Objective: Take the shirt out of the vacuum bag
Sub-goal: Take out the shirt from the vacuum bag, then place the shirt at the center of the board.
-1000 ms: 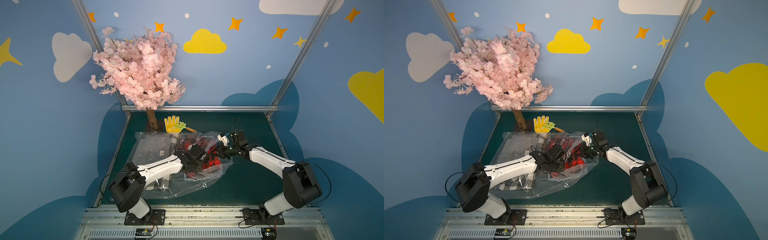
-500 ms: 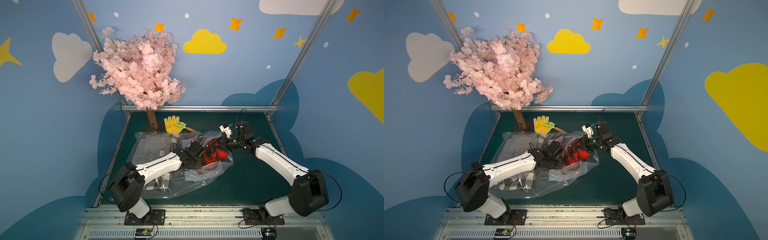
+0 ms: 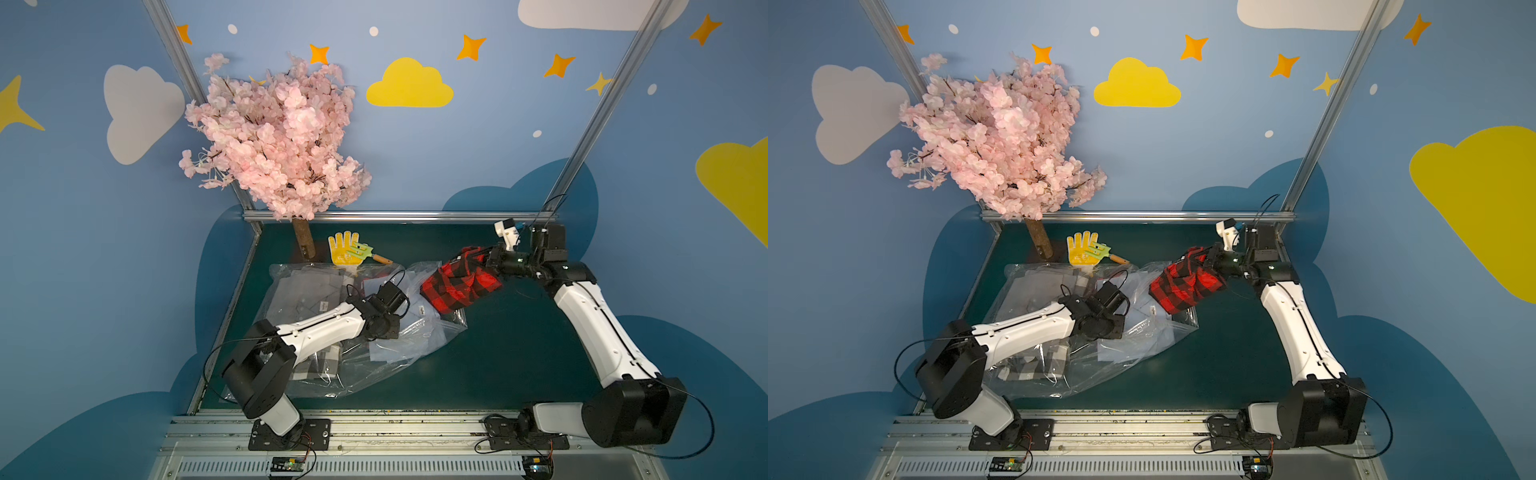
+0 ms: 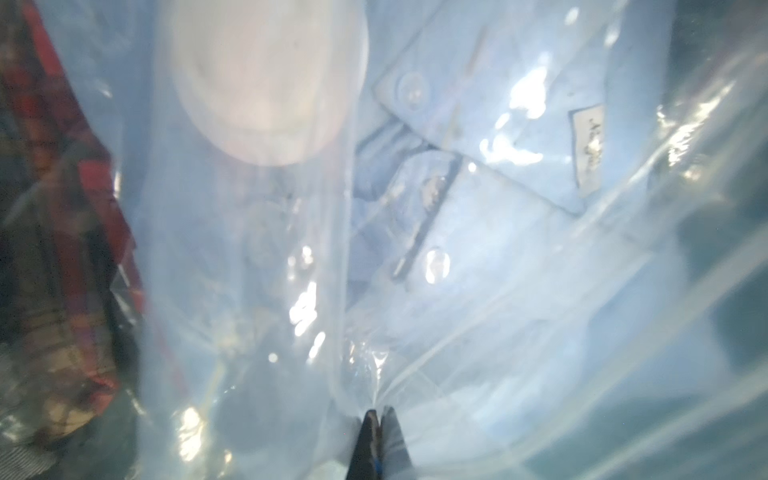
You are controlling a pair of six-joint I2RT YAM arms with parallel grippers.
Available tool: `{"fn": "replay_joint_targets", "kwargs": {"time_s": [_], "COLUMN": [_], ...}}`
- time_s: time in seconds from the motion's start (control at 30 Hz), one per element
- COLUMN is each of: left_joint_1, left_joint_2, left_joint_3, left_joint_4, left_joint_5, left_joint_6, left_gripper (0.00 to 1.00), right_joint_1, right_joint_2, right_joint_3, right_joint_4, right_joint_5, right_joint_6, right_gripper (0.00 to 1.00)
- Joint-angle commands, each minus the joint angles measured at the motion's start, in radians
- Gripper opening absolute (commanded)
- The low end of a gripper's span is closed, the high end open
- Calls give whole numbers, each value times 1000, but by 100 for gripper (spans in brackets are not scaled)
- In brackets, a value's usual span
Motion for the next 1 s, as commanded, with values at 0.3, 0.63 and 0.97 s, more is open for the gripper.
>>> {"fn": "replay_joint_targets", "kwargs": {"time_s": [0.3,0.63,0.97], "left_joint_1": [11,11,12], "left_joint_2": [13,-23,-5], "left_joint_3": [-14,-35,18], "left_joint_4": [-55,-47,-65], "left_joint_5": [-33,0,-19], "left_joint_6": [39,49,82], "left_gripper": [5,5,5], "right_joint_1": [-176,-353,-515], "right_joint_2": [264,279,256], "right_joint_3": [126,-271,-270], "right_joint_4": [544,413,-129], "right_joint_5": [-282,-246,-147], "right_joint_6": [361,319,-81], "right_gripper": [0,0,0]}}
